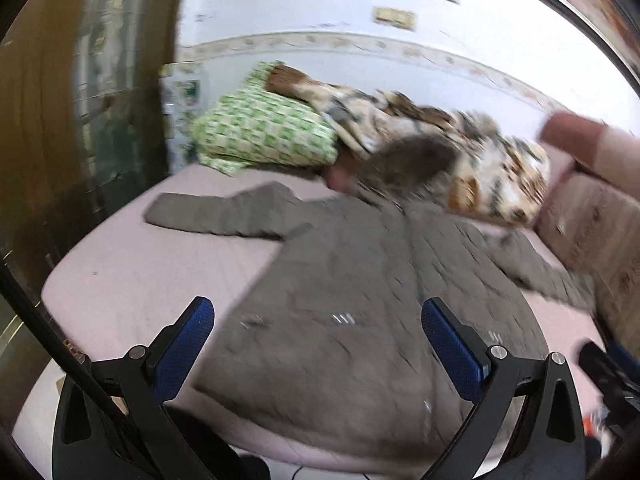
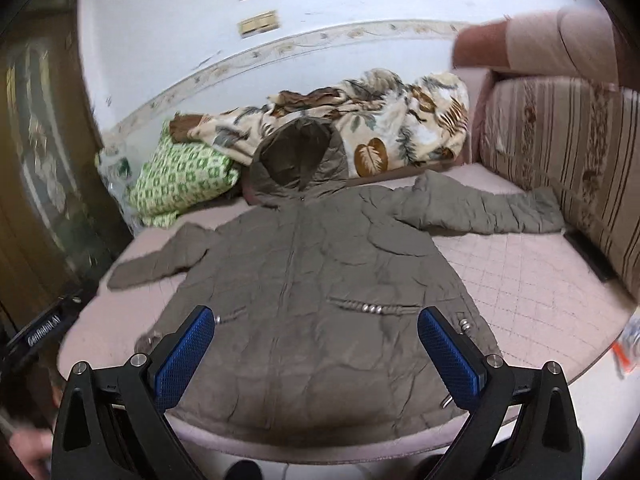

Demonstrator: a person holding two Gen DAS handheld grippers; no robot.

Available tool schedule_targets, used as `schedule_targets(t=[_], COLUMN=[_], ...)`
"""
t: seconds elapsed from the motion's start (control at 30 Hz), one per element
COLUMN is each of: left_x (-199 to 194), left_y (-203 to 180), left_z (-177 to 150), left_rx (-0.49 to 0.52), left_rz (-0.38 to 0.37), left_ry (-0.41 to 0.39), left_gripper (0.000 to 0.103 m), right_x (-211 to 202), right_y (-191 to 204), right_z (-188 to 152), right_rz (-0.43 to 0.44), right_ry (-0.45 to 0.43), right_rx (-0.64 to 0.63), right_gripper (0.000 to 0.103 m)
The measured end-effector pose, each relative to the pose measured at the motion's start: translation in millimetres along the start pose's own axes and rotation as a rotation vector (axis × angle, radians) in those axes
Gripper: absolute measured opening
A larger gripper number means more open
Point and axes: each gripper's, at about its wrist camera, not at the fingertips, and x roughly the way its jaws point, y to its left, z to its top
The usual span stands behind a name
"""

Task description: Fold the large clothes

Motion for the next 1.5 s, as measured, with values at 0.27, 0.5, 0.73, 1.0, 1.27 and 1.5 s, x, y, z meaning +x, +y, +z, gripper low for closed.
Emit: schedule_targets(t=[0.27, 0.5, 0.73, 1.0, 1.27, 1.5], left_x=[11, 25, 35, 36, 36, 35], left_y=[-9, -13, -16, -15, -19, -19], left_z=[-11, -14, -17, -21, -21, -19], left_rx=[0.068, 0.082, 0.102, 0.111, 0.108, 0.107], left_rz=[-0.003, 0.006, 0.005, 0.005, 0.005, 0.005], left_ry=[0.053, 0.089, 0.125, 0.13, 0.128, 0.128], left_gripper=[0.103, 0.103, 0.103, 0.103, 0.103, 0.103], right_x=[9, 19, 32, 35, 34, 33], right_y=[37, 48, 38, 36, 34, 35], right_z=[-23, -29, -33, -35, -35, -35], right_rz=[-0.029, -0.037, -0.037, -0.04, -0.039, -0.038], right_ry=[0.026, 0.036, 0.074, 0.084, 0.087, 0.086], right_rx=[-0.124, -0.19, -0.185, -0.186, -0.184, -0.184], right_gripper=[0.103, 0.103, 0.103, 0.103, 0.103, 0.103])
